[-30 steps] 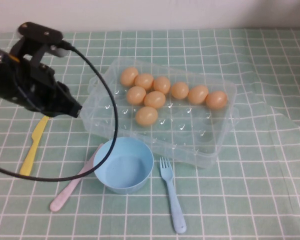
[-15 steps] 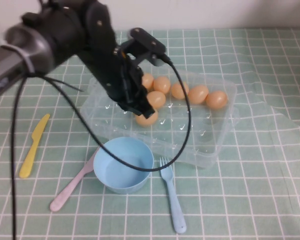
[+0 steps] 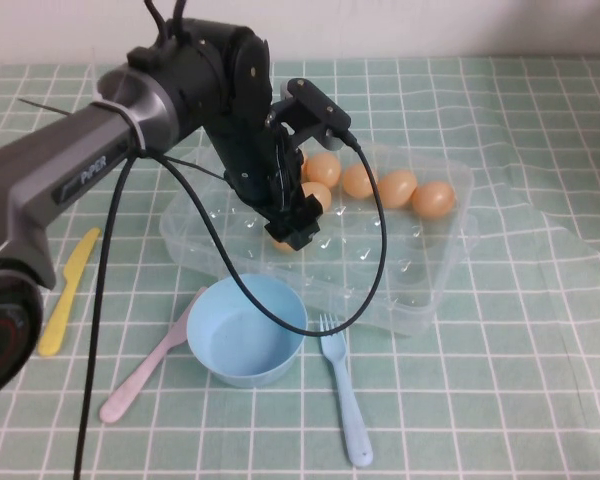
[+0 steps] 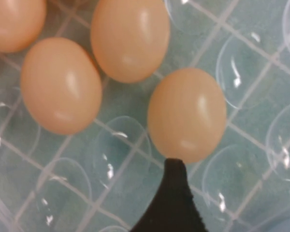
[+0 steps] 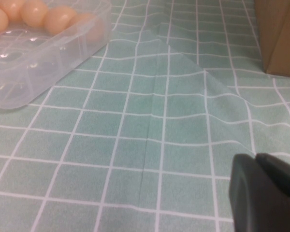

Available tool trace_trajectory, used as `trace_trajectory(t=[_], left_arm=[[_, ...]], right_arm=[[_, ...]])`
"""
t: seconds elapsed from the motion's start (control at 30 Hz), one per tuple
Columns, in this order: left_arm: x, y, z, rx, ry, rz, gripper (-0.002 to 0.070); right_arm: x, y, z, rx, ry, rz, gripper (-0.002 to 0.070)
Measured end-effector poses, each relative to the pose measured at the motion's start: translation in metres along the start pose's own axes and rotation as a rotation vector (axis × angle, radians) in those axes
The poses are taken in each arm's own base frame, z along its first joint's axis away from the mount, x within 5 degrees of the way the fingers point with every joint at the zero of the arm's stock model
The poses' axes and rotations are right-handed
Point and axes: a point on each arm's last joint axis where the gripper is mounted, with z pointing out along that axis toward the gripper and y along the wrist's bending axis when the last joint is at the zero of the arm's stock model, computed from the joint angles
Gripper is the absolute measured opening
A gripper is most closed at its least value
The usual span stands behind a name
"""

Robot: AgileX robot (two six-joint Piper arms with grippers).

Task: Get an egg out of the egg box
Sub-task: Pick up the egg from the plastic box

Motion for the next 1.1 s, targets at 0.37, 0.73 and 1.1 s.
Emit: trace_trajectory(t=[0.37, 0.73, 1.1], left_arm=[[-0.004, 0.004, 0.022, -0.017, -0.021, 0.0, 0.054], [-0.004, 0.007, 0.046, -0.04, -0.022, 0.01, 0.054], [-0.004, 0.009, 0.06, -0.05, -0.02, 0.015, 0.0529]], right_arm=[[0.0, 0.0, 0.0, 0.0, 0.0, 0.0, -0.0017], [0.0, 0.0, 0.0, 0.0, 0.0, 0.0, -0.0017], [0.0, 0.0, 0.0, 0.0, 0.0, 0.0, -0.0017]])
